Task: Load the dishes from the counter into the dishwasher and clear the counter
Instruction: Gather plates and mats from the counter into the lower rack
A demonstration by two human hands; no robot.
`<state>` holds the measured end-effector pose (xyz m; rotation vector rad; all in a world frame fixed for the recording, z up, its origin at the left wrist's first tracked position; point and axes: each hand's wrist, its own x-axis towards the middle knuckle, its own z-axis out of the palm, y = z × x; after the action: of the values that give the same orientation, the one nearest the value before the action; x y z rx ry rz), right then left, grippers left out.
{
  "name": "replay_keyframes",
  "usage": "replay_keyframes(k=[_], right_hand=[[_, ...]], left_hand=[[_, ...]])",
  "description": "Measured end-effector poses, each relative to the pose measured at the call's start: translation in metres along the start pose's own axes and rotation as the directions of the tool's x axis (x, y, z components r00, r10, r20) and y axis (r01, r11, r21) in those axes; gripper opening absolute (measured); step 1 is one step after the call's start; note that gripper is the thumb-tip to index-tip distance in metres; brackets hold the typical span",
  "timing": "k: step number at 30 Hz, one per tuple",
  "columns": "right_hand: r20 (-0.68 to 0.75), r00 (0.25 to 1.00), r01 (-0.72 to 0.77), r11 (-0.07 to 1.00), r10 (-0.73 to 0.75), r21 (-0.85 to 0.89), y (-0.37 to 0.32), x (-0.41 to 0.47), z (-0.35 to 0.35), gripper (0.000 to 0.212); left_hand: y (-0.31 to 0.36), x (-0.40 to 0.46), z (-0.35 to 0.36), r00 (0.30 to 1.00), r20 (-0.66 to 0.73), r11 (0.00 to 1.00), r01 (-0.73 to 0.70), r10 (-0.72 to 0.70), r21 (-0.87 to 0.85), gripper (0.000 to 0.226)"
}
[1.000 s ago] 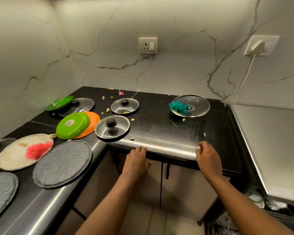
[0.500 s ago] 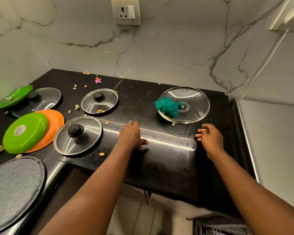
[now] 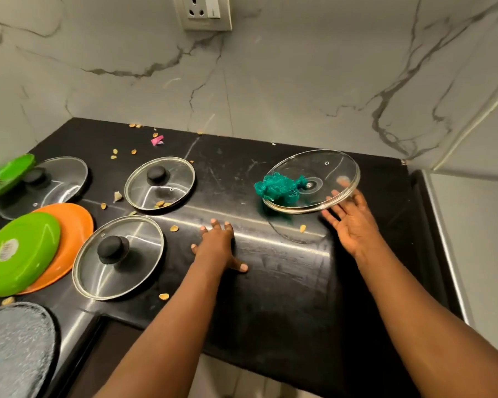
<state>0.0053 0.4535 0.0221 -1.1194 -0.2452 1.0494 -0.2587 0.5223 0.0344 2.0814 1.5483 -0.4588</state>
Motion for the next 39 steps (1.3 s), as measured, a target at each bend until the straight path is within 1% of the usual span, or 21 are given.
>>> replay_keyframes(k=[4, 7, 10, 13, 15, 16, 19, 22, 24, 25, 27, 29, 30, 31, 32, 34, 35, 36, 37, 38, 39], right_hand=[[0.084, 0.996, -0.033, 0.999, 0.032, 0.011, 0.010, 0.010, 0.027, 0.033], [0.111, 0.990, -0.102, 0.982, 0.085, 0.159, 0.019, 0.018, 0.049, 0.027], [0.093, 0.980, -0.195, 0.942, 0.176, 0.273, 0.029, 0.028, 0.068, 0.045], [0.092, 0.973, -0.232, 0.907, 0.213, 0.351, 0.031, 0.033, 0.081, 0.065], [0.076, 0.969, -0.247, 0.932, 0.235, 0.267, 0.022, 0.032, 0.090, 0.074], [0.045, 0.968, -0.251, 0.955, 0.247, 0.156, 0.016, 0.033, 0.098, 0.069], [-0.034, 0.945, -0.326, 0.931, 0.325, -0.166, 0.004, 0.042, 0.121, 0.034], [-0.126, 0.901, -0.433, 0.857, 0.414, -0.280, 0.001, 0.050, 0.139, 0.014], [-0.168, 0.916, -0.400, 0.861, 0.364, -0.315, 0.005, 0.052, 0.146, 0.020], [-0.179, 0.936, -0.346, 0.876, 0.302, -0.335, 0.007, 0.052, 0.148, 0.020], [-0.162, 0.981, -0.166, 0.899, 0.108, -0.404, 0.009, 0.046, 0.151, 0.022], [-0.049, 0.994, 0.063, 0.873, -0.099, -0.483, 0.006, 0.035, 0.154, 0.032], [0.025, 0.977, 0.192, 0.815, -0.213, -0.548, 0.003, 0.029, 0.155, 0.036], [0.121, 0.933, 0.336, 0.700, -0.338, -0.631, 0.000, 0.024, 0.155, 0.038], [0.244, 0.864, 0.471, 0.533, -0.441, -0.703, -0.004, 0.018, 0.154, 0.039], [0.510, 0.669, 0.682, 0.173, -0.541, -0.711, -0.011, 0.003, 0.150, 0.046], [0.616, 0.567, 0.750, 0.032, -0.547, -0.661, -0.013, -0.002, 0.147, 0.050], [0.689, 0.474, 0.795, -0.069, -0.548, -0.602, -0.017, -0.009, 0.143, 0.053], [0.724, 0.412, 0.818, -0.125, -0.553, -0.561, -0.018, -0.013, 0.138, 0.053], [0.730, 0.385, 0.826, -0.142, -0.565, -0.545, -0.020, -0.017, 0.133, 0.052], [0.711, 0.390, 0.826, -0.120, -0.585, -0.551, -0.023, -0.021, 0.129, 0.052]], left_hand=[[0.002, 0.000, -0.002, 0.999, 0.029, 1.000, 0.014, -0.014, -0.011, 0.125], [0.003, 0.000, -0.002, 0.999, 0.034, 1.000, 0.018, -0.018, -0.014, 0.125], [0.002, 0.001, -0.002, 0.999, 0.039, 1.000, 0.015, -0.014, -0.015, 0.126], [0.000, 0.001, -0.002, 0.999, 0.043, 1.000, 0.011, -0.011, -0.016, 0.126], [0.001, 0.000, -0.002, 0.999, 0.047, 1.000, 0.012, -0.011, -0.015, 0.125], [0.000, 0.000, -0.003, 0.999, 0.052, 1.000, 0.015, -0.014, -0.016, 0.125], [0.001, 0.001, -0.004, 0.997, 0.071, 1.000, 0.023, -0.022, -0.012, 0.126], [0.001, 0.000, -0.002, 0.998, 0.064, 1.000, 0.019, -0.017, -0.024, 0.125], [0.001, -0.002, -0.002, 0.999, 0.050, 0.999, 0.012, -0.010, -0.038, 0.124], [0.001, -0.003, -0.001, 0.999, 0.045, 0.999, 0.011, -0.009, -0.041, 0.124], [0.000, -0.003, -0.001, 0.999, 0.040, 0.999, 0.010, -0.008, -0.044, 0.123], [0.000, -0.003, -0.001, 0.999, 0.044, 0.999, 0.011, -0.009, -0.036, 0.124], [0.000, -0.002, -0.002, 0.999, 0.044, 1.000, 0.011, -0.009, -0.027, 0.124], [0.000, -0.003, -0.002, 0.999, 0.043, 1.000, 0.010, -0.009, -0.019, 0.124], [0.000, -0.003, -0.001, 0.999, 0.041, 1.000, 0.010, -0.009, -0.013, 0.124], [0.000, -0.003, -0.001, 0.999, 0.034, 1.000, 0.011, -0.010, -0.010, 0.124], [-0.001, -0.003, -0.001, 0.999, 0.030, 1.000, 0.012, -0.011, -0.010, 0.124], [-0.001, -0.003, -0.001, 1.000, 0.027, 1.000, 0.010, -0.010, -0.011, 0.123], [-0.001, -0.004, -0.001, 1.000, 0.024, 1.000, 0.008, -0.008, -0.013, 0.123], [-0.002, -0.005, -0.001, 1.000, 0.017, 1.000, 0.003, -0.003, -0.019, 0.123], [-0.002, -0.006, -0.001, 1.000, 0.008, 1.000, 0.000, 0.000, -0.028, 0.122]])
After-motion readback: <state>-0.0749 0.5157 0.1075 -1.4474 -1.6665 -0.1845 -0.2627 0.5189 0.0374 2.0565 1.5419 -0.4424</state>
